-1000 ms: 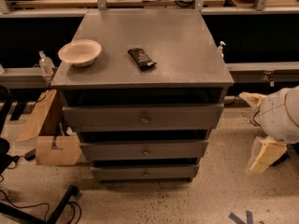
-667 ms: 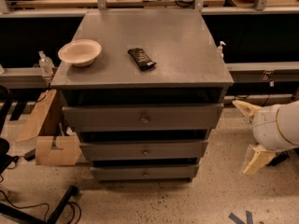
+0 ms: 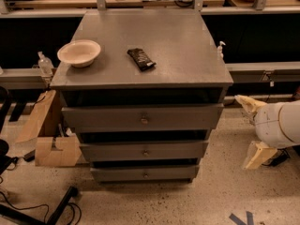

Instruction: Open middle drawer

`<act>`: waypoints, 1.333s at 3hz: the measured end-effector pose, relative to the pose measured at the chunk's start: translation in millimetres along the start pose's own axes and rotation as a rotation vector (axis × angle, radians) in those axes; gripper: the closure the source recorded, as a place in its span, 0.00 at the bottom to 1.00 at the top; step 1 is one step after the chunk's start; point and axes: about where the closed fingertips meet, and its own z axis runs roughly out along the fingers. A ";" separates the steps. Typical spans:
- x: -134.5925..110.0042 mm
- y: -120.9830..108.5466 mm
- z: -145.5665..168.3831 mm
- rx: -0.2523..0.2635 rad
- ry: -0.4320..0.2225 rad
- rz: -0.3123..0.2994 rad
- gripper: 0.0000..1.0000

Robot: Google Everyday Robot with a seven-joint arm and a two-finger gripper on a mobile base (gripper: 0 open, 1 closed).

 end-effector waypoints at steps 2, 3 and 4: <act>-24.6 50.6 41.4 0.003 -0.005 0.021 0.00; -41.0 109.9 92.2 -0.013 -0.037 0.026 0.00; -38.4 150.2 149.6 -0.020 -0.064 0.036 0.00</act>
Offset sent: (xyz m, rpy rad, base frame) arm -0.0438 0.0904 -0.1297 0.0962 -0.0837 -0.0377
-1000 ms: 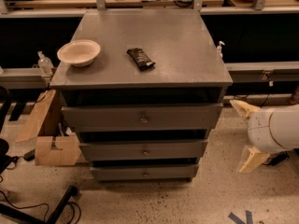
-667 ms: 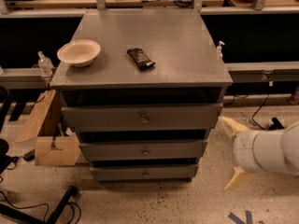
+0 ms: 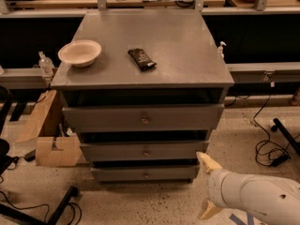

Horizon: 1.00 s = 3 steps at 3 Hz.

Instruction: Open middle drawer

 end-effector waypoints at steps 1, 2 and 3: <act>25.4 -6.2 16.4 0.073 0.026 0.019 0.00; 33.2 -13.4 16.0 0.107 0.037 0.025 0.00; 34.2 -17.3 19.9 0.113 0.042 0.017 0.00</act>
Offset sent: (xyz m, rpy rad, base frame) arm 0.0169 -0.0201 -0.0192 -0.0063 -0.0637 -0.0551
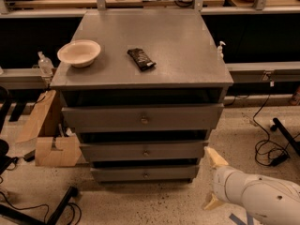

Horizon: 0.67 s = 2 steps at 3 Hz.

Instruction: Open middle drawer

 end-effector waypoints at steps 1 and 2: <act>5.0 -17.8 27.6 0.013 -0.005 -0.014 0.00; 8.3 -33.4 73.6 -0.002 -0.011 -0.036 0.00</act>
Offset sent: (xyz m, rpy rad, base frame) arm 0.1405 0.0387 -0.1009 -0.0352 0.0202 0.0708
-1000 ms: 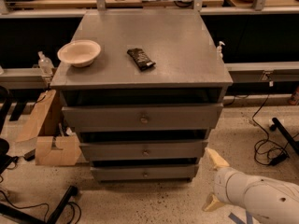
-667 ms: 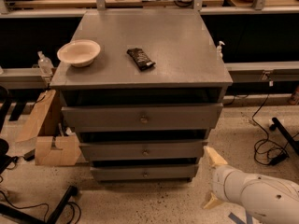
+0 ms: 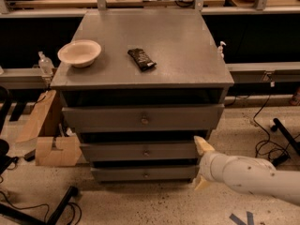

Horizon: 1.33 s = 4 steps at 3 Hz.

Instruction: Open middle drawer

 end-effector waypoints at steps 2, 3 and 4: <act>3.2 -0.7 59.8 -0.042 0.001 -0.013 0.00; 5.5 2.6 79.1 -0.062 0.013 -0.008 0.00; 6.2 3.0 116.8 -0.103 0.029 -0.021 0.00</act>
Offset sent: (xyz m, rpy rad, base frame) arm 0.0316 0.0100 -0.0359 -0.0098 0.0238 0.0130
